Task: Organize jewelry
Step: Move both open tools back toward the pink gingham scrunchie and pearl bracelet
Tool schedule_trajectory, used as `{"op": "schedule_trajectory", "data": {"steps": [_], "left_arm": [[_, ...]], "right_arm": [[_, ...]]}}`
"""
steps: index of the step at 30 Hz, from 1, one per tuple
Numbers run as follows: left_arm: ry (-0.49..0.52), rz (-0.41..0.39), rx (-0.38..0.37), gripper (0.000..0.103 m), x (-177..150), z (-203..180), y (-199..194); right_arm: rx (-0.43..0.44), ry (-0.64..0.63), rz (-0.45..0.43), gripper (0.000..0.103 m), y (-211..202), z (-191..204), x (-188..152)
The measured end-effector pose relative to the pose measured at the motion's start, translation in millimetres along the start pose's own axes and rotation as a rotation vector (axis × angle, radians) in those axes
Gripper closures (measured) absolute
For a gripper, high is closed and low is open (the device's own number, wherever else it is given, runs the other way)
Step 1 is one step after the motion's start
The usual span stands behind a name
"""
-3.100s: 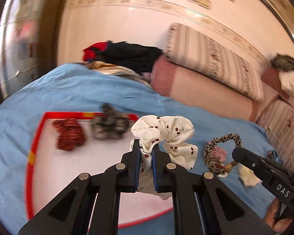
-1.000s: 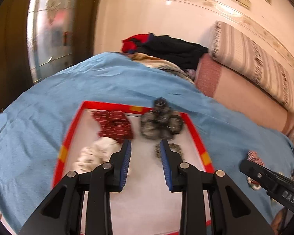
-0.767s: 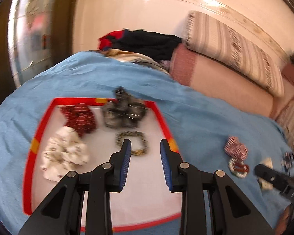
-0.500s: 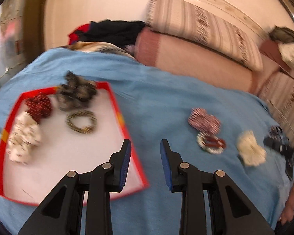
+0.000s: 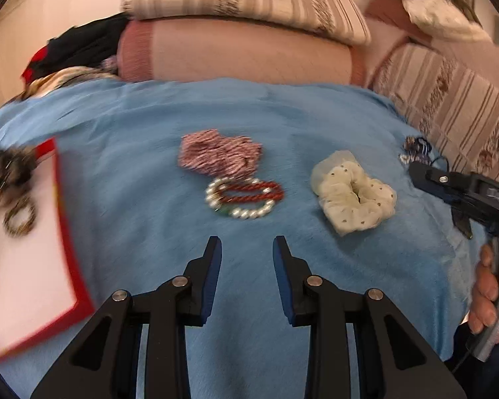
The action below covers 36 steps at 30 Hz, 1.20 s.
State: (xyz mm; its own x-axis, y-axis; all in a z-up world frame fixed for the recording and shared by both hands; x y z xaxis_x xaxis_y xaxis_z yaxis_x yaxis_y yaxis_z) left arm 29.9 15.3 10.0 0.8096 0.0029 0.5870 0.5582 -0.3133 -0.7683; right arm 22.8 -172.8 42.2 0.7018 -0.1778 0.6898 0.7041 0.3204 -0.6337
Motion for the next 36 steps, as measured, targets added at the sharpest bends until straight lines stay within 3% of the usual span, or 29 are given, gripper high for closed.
{"op": "schedule_trajectory", "data": {"steps": [5,13,20,26,30,34,36], "left_arm": [[0.087,0.056,0.018,0.074,12,-17,40],[0.127,0.094,0.076,0.084,21,-17,77],[0.177,0.112,0.094,0.084,32,-23,96],[0.207,0.195,0.084,0.082,35,-23,115],[0.193,0.164,0.073,0.081,38,-23,117],[0.118,0.058,0.104,0.103,34,-18,110],[0.068,0.036,0.075,0.103,32,-17,101]], "right_arm": [[0.027,0.029,-0.02,0.072,-9,-11,2],[0.056,0.087,-0.024,0.072,-13,-26,2],[0.093,0.077,-0.026,0.072,-14,-19,5],[0.096,0.097,-0.023,0.072,-12,-22,5],[0.091,0.1,-0.018,0.072,-10,-24,6],[0.074,0.11,-0.016,0.072,-8,-28,5],[0.066,0.116,-0.015,0.072,-8,-30,4]]}}
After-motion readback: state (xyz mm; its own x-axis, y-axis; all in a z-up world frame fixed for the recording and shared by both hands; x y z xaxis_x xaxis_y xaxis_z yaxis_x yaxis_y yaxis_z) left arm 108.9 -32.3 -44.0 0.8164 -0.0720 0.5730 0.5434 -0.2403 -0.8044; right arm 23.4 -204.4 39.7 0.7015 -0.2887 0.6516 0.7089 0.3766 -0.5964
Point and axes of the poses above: each gripper's, at about its wrist camera, not at the fingertips, and y roughly the way its jaws point, z to its left, x to its top, the point moved 8 cm from there along y, roughly the way its jaws point, and after that the axes turned 10 degrees about -y, right-handed, at the moved point
